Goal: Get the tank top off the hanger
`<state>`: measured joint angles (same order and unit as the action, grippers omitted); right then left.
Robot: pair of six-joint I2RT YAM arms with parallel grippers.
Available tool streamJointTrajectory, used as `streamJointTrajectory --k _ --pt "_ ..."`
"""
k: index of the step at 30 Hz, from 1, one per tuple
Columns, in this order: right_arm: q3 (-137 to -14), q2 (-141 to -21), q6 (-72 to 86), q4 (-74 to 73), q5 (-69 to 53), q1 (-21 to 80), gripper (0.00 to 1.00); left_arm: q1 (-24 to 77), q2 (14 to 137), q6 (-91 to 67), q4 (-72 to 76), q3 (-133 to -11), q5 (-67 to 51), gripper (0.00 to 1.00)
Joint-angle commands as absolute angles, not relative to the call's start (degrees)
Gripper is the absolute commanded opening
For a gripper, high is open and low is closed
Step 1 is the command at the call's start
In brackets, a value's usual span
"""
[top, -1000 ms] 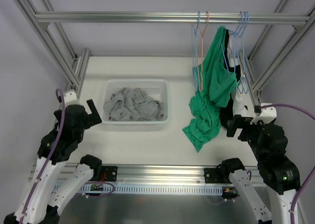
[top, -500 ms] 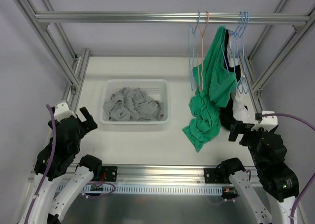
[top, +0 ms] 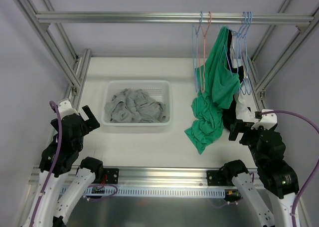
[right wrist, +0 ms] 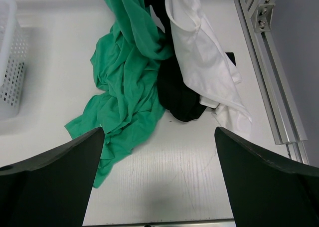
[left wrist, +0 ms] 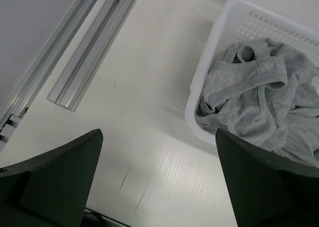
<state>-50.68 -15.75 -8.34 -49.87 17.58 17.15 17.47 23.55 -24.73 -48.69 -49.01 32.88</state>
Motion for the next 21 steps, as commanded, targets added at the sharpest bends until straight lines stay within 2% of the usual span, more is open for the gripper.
streamJointTrajectory --k 1,9,21 --pt "-51.15 -16.61 -9.05 -47.11 20.65 17.49 1.00 14.51 25.66 -21.36 -45.18 -49.22 26.64 0.99" --pt "-51.33 -17.58 -8.18 -47.37 19.25 17.58 0.99 10.72 24.08 -19.34 -42.63 -47.81 19.17 0.99" --pt "-50.89 -18.19 -6.86 -47.64 19.86 17.58 0.99 10.63 23.82 -18.81 -41.84 -47.37 17.40 0.99"
